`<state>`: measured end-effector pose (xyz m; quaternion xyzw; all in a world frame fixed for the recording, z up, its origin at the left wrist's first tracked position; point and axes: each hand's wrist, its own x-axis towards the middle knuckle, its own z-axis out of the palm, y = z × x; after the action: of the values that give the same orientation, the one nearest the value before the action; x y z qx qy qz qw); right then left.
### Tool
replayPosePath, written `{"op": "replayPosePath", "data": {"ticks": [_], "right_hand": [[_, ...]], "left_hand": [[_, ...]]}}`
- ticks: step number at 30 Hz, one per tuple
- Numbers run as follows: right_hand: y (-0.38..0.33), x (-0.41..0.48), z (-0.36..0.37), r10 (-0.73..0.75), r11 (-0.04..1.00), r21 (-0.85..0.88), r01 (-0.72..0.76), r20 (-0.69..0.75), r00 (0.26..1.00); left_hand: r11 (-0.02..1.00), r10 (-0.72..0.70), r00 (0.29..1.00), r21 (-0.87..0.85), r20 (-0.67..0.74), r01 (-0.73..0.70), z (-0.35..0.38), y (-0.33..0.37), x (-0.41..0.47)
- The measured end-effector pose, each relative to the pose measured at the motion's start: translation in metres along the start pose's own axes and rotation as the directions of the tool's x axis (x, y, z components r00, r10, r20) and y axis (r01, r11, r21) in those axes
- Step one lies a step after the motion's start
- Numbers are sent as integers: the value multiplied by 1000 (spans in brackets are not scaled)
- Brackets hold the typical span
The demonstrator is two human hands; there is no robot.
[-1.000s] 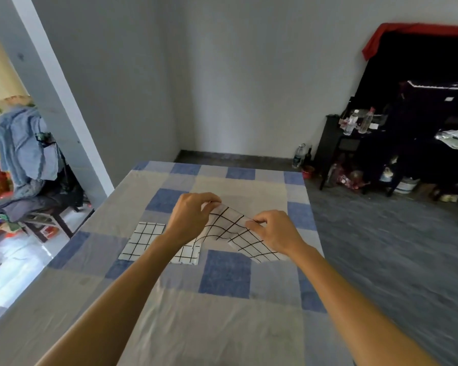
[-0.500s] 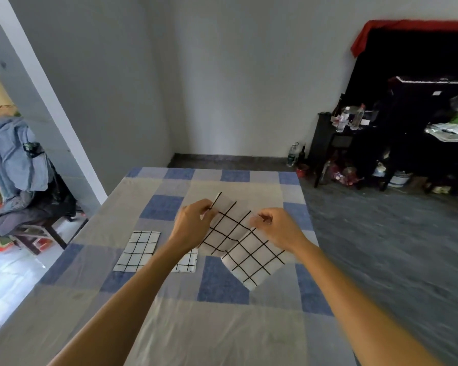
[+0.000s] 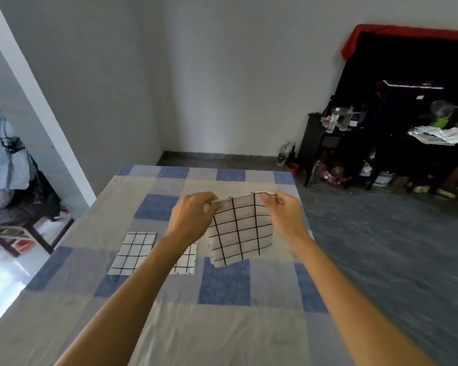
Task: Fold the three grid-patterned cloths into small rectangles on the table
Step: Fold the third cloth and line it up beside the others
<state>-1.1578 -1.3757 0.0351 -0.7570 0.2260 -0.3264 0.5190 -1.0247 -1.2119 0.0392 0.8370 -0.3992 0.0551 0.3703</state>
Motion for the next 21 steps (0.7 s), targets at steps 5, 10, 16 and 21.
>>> {"op": "replayPosePath", "data": {"ticks": [5,10,16,21], "right_hand": [[3,1,1,36,999,39,-35,-15,999],[7,7,8,51,998,30,-50,-24,998],[11,12,13,32,999,23,-31,-28,999],[13,17,15,53,997,65,-51,-31,998]], "left_hand": [[964,-142,989,-235,-50,126,-6,-16,-2],[948,-130,990,-299,-52,108,-7,-20,0],[951,-87,995,-303,-50,68,-7,-20,5],[952,-68,997,-302,-36,54,-7,-24,13]]}}
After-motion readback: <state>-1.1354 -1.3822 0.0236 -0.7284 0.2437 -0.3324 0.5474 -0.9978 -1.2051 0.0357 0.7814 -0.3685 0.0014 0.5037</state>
